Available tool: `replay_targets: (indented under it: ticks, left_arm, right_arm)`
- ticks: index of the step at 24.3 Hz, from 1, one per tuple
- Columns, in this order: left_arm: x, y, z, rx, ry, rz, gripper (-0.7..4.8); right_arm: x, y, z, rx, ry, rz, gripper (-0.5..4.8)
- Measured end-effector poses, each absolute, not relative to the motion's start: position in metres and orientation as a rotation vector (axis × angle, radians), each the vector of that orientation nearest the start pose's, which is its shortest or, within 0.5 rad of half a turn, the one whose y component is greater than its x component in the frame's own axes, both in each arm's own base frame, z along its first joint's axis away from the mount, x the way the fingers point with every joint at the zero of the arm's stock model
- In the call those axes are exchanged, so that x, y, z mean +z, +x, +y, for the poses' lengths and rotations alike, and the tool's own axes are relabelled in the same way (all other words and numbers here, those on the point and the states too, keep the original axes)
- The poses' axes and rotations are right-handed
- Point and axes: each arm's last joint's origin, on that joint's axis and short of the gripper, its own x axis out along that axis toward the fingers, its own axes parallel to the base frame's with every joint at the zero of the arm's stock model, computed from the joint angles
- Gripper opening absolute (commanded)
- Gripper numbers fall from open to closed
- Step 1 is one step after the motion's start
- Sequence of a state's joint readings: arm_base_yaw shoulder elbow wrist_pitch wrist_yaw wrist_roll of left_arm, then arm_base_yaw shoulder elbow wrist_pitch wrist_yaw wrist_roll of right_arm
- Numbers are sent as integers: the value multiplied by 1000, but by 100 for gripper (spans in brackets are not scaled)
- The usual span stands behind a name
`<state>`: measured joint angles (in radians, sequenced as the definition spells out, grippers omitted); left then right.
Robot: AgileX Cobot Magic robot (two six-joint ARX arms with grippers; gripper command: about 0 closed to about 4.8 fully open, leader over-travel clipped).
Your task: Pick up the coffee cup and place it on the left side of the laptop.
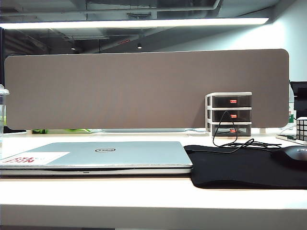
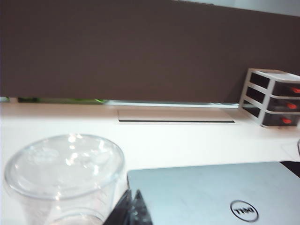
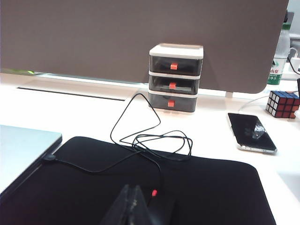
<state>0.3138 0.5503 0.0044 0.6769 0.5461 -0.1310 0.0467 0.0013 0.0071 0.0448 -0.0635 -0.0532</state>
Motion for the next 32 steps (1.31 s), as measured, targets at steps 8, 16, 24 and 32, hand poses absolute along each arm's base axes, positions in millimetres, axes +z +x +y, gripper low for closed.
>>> replay_targets:
  ticks: [8,16,24,32]
  left_arm:
    - [174,116,6,-330,-60,-50,-5]
    - [178,101,2,-241,-10,-123,-5]
    - [173,96,3,-161,-25,-78,-5]
    - [167,97,4,-124,-33,-23,-5]
  right_arm:
    - [170,97,6,110,-54,-52,-1]
    - [175,96,8,152,-56,-107,-1]
    - [177,96,8,155,-57,-125,-1]
    - [177,96,8,152,-57,-125,-1]
